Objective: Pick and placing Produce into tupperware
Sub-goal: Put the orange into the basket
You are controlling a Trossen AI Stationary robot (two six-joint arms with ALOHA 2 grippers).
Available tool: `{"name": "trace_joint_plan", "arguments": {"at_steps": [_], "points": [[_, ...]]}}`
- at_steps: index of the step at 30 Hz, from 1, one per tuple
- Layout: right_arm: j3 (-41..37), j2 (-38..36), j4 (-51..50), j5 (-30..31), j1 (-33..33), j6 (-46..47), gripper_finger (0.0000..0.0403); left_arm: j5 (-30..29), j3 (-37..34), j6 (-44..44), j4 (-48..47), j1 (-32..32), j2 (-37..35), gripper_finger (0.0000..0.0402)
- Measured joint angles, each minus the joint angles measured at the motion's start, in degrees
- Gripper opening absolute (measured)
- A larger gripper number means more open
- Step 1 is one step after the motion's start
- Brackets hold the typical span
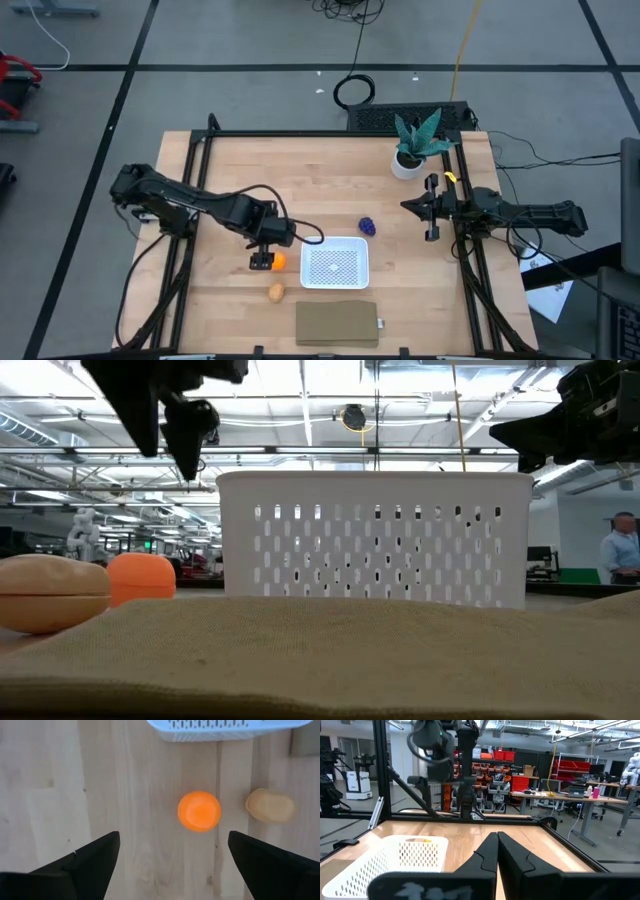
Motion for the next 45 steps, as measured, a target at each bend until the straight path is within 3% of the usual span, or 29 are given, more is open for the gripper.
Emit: {"name": "trace_joint_plan", "arguments": {"at_steps": [14, 45], "points": [[0.0, 0.0, 0.0, 0.0, 0.0, 0.0, 0.0, 5.8, -9.1, -1.1, 11.4, 0.0, 0.0, 0.0376], [0.0, 0.0, 0.0, 0.0, 0.0, 0.0, 0.0, 5.8, -22.9, -2.5, 30.9, -1.9, 0.0, 0.0376]]}}
